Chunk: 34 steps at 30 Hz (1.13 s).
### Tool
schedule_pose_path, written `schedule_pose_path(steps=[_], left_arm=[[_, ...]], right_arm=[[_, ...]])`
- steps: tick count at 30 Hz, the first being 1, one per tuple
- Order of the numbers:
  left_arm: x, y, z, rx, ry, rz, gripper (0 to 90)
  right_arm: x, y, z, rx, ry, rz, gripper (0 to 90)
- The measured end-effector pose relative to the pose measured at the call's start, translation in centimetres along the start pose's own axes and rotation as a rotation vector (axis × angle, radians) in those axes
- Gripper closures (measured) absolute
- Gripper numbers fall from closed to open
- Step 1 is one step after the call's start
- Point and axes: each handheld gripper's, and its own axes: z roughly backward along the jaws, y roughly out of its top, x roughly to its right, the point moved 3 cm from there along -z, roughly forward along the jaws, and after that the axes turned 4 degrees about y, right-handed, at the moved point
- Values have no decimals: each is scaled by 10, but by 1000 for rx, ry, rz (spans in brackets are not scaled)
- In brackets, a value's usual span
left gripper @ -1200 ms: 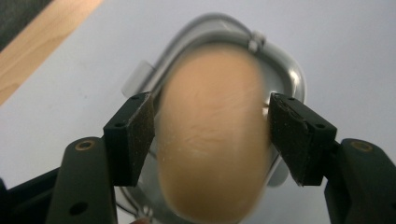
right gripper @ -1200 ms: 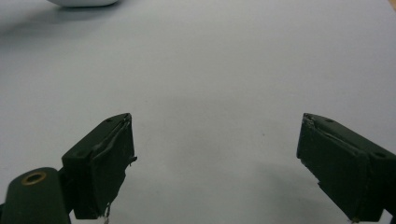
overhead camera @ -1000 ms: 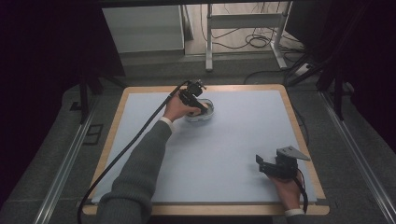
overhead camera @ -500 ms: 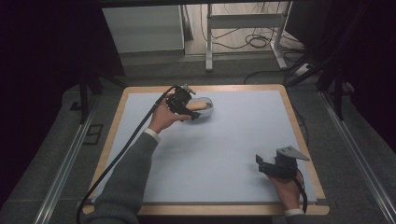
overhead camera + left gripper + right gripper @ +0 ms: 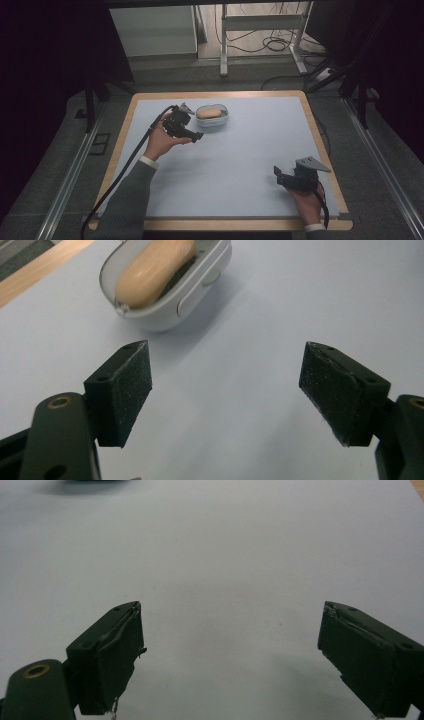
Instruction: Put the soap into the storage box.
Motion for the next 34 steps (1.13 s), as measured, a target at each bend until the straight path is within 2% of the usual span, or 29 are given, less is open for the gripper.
schedule_pose_path(steps=[1, 3, 5, 6, 9, 10, 11, 12, 13, 14, 15, 16, 17, 22, 26, 29, 34], left_arm=[[0, 0, 0, 0, 0, 0, 212], [1, -11, 6, 0, 11, -2, 209], [5, -30, 12, 23, 31, 20, 210], [5, -30, 12, 23, 31, 20, 211], [9, -53, 18, 43, 36, 52, 212], [11, -69, 21, 41, 41, 63, 211], [11, -69, 21, 41, 41, 63, 212], [12, -83, 23, 32, 33, 91, 214], [12, -83, 23, 32, 33, 91, 212], [14, -95, 24, 19, 34, 94, 209], [14, -95, 24, 19, 34, 94, 209], [15, -104, 25, 13, 38, 104, 209], [15, -104, 25, 13, 38, 104, 207], [17, -129, 27, 17, 45, 152, 207], [19, -134, 26, -3, 45, 145, 205], [19, -133, 27, 14, 30, 153, 205], [21, -136, 21, -14, 24, 151, 197]], right_arm=[[0, 0, 0, 0, 0, 0, 113], [0, 0, 0, 0, -1, 0, 113], [0, 0, 0, 0, -1, 1, 113], [0, 0, 0, 1, -2, 1, 113], [0, 0, 0, 1, -3, 2, 113], [0, 0, 0, 1, -5, 5, 113], [0, 0, 0, 1, -5, 5, 113], [-1, 0, 0, -1, -7, 10, 113], [-1, 0, 0, -1, -7, 10, 113], [-1, 0, 0, 0, -11, 13, 113], [-1, 0, 0, 0, -11, 13, 113], [-1, 0, 0, 0, -11, 14, 113], [-1, 0, 0, 0, -11, 14, 113], [-1, 0, 0, 2, -8, 17, 113], [-1, 0, 0, 4, -7, 16, 112], [0, 0, 1, 6, -3, 6, 112], [1, 0, 1, 16, 4, -6, 112]])
